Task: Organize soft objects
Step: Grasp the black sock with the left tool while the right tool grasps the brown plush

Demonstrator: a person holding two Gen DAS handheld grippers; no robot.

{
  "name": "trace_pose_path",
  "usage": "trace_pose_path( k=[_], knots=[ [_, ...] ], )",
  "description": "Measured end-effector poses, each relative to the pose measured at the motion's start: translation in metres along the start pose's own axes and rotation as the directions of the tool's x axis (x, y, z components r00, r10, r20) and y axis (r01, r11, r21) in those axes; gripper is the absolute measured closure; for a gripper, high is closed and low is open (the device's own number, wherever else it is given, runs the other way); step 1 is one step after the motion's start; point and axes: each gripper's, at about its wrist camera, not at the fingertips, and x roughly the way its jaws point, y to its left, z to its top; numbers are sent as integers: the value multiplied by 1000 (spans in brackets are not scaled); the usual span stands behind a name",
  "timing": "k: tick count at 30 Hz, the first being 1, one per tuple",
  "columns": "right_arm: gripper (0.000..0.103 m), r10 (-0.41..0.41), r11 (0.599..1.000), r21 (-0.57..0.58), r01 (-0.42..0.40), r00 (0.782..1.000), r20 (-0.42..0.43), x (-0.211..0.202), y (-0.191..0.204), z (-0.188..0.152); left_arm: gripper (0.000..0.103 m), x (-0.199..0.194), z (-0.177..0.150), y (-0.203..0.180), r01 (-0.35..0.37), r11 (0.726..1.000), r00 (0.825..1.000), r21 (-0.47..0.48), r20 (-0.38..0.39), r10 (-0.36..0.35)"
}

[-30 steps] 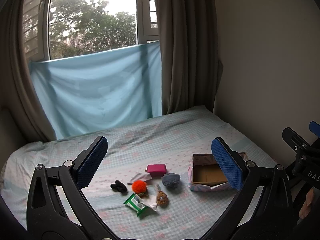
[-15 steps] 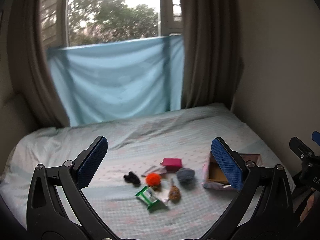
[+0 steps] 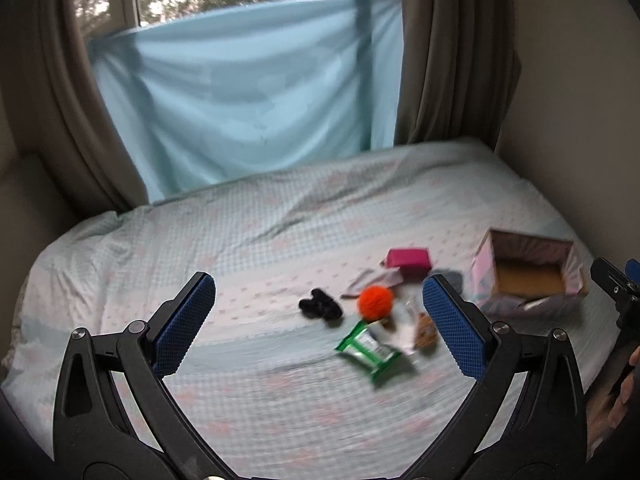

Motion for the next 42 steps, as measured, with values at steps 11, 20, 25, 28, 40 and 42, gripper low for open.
trace_pose_path(
  k=[11,20,25,28,40,42],
  knots=[
    [0,-16,994,108,30,991,-133,107,45,-60,0,161,-41,39,112,993,981,43,-162,-103],
    [0,-13,983,173,64,960,-280,215,43,-105,0,286,-75,25,182,982,955,57,-247,-163],
    [12,1,979,191,70,936,-352,272,40,-130,1,339,-94,14,194,977,947,90,-277,-162],
    [18,13,970,228,80,925,-379,298,34,-142,1,363,-104,9,199,975,943,102,-292,-162],
    [53,85,940,333,75,894,-441,345,24,-164,37,411,-131,3,211,975,911,68,-375,-171],
    [55,83,940,332,75,895,-438,345,25,-164,50,410,-131,2,215,974,910,71,-376,-174]
  ],
)
